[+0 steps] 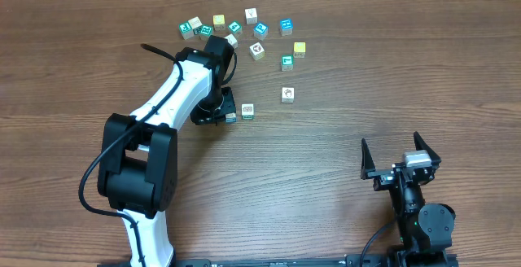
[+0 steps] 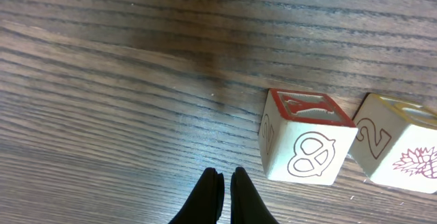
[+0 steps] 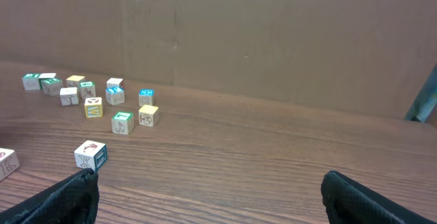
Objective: Form a horizontal line
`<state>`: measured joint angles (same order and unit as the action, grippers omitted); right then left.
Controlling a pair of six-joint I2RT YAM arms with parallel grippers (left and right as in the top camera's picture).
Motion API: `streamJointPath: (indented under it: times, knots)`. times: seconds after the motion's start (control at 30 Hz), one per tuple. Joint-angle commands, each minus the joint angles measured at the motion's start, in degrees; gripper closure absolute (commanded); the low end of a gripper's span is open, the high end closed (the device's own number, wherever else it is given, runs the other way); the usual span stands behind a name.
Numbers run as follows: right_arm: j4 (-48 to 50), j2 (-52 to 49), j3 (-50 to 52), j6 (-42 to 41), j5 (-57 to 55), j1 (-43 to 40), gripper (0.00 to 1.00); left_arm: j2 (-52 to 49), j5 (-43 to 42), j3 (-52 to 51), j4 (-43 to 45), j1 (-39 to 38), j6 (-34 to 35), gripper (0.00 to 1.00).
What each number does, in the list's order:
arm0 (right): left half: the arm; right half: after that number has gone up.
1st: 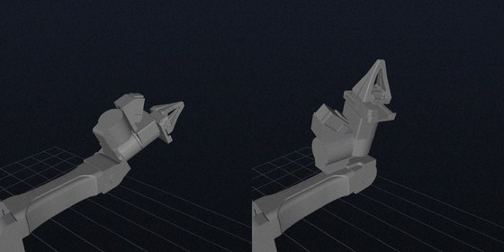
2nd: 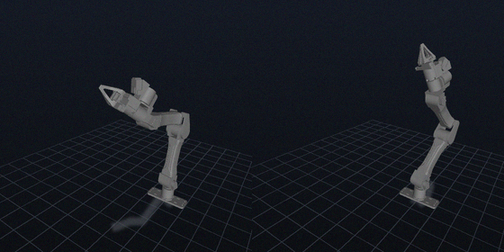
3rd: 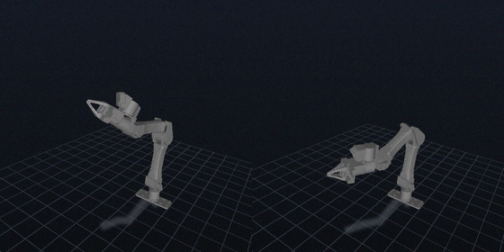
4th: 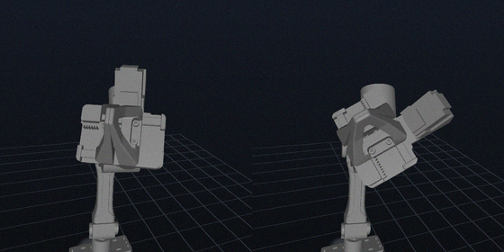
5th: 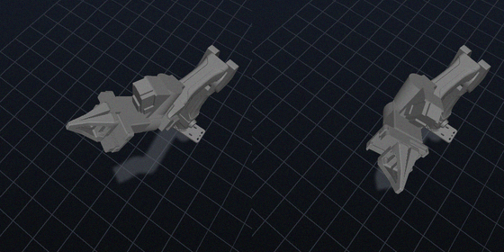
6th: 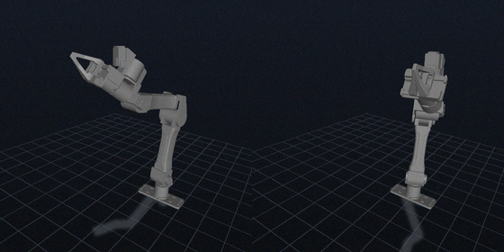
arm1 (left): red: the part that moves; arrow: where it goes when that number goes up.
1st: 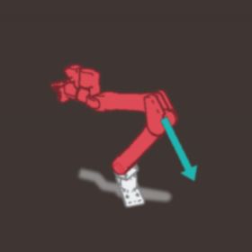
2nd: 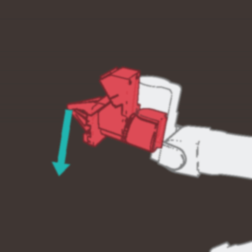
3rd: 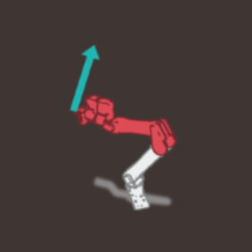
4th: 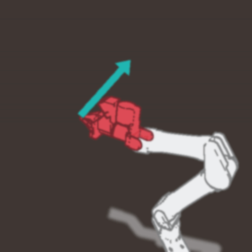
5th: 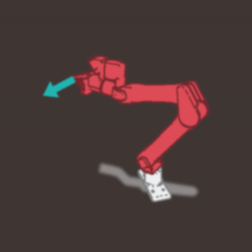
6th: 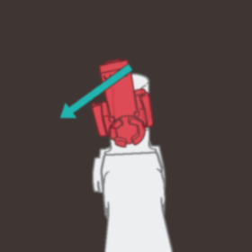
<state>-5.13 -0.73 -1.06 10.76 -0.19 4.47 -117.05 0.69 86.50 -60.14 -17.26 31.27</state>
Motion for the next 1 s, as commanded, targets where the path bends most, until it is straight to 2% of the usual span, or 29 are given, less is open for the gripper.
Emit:
streamJointPath:
  times: [0.0,0.23,0.8,0.97]
  knots:
    - [0.31,0.55,0.61,0.20,0.31,-0.37,0.00,-0.70,-0.33,-0.11,-0.11,-0.46,1.16,0.96]
    - [0.31,0.55,0.61,0.22,0.31,-0.37,0.00,-0.70,-0.55,-0.13,-2.03,-0.46,1.16,0.96]
    - [0.31,0.55,0.61,0.20,0.31,-0.37,0.00,-0.70,-0.46,-0.15,-0.48,-2.16,1.92,0.96]
    - [0.31,0.55,0.61,0.20,0.31,-0.37,0.00,-0.70,1.84,-0.15,-0.52,-2.34,3.08,0.96]
